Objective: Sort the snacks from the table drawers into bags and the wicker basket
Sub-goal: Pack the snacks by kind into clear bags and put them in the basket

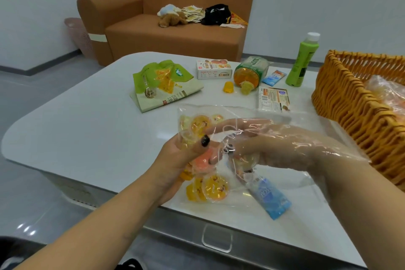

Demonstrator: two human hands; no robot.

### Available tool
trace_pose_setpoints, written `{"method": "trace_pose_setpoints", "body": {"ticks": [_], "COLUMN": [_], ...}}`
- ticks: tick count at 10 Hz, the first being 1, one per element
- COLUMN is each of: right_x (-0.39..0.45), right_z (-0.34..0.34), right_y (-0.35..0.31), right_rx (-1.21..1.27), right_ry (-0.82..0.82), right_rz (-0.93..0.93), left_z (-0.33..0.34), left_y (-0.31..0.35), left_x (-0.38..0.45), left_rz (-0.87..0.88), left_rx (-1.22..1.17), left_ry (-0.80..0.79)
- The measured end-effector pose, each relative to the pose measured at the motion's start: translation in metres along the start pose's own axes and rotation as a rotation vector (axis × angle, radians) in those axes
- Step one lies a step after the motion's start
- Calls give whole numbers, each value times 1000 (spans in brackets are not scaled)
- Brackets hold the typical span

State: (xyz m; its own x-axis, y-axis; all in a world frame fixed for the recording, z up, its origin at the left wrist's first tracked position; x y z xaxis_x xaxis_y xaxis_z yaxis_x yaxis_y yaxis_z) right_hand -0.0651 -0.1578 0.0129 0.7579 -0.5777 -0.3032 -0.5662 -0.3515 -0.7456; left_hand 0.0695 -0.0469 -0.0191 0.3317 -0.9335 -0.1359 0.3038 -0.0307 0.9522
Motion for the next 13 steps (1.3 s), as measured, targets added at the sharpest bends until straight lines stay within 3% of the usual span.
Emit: {"method": "trace_pose_setpoints", "body": {"ticks": [2,3,5,7,8,10,11,12,13], "right_x": [-13,-9,-8,-10,-8,-12,-12,-4,18], "right_z": [-7,-10,-5,4,9,0,-25,-45,-46], "right_y": [-48,-46,-46,-55,-57,-70,-72,-63,-36], "right_rx": [134,52,-31,-17,-55,8,204,333,376], "right_ry": [77,89,180,134,184,114,245,490,701], "right_rz": [-125,-205,-159,-227,-233,-294,-286,-269,-137], "left_z": [0,2,7,6,-2,-23,-36,-53,-72], "left_y": [-3,-6,-11,-10,-15,-9,-1,5,9], "left_x": [0,-3,-7,-8,-9,-6,-4,0,6], "left_rz": [-49,-110,-146,-143,-157,-138,-104,-66,-37], "left_rx": [-91,-155,-211,-205,-208,-260,-329,-399,-460], "left_ry": [38,8,-73,-111,-40,152,255,374,495]}}
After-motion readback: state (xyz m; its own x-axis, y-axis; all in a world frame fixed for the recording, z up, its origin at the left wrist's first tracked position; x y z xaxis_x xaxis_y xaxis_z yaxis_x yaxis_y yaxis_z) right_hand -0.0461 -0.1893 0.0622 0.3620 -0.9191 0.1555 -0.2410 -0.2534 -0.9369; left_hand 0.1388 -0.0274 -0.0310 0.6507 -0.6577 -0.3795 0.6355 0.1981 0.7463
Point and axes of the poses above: each hand's wrist, its own x-axis towards the middle knuckle, its own z-axis out of the palm, y = z × x, the point moved 5 cm from there along x, towards the middle knuckle, and after that the axes turned 4 degrees about y, right-handed, at the moved point
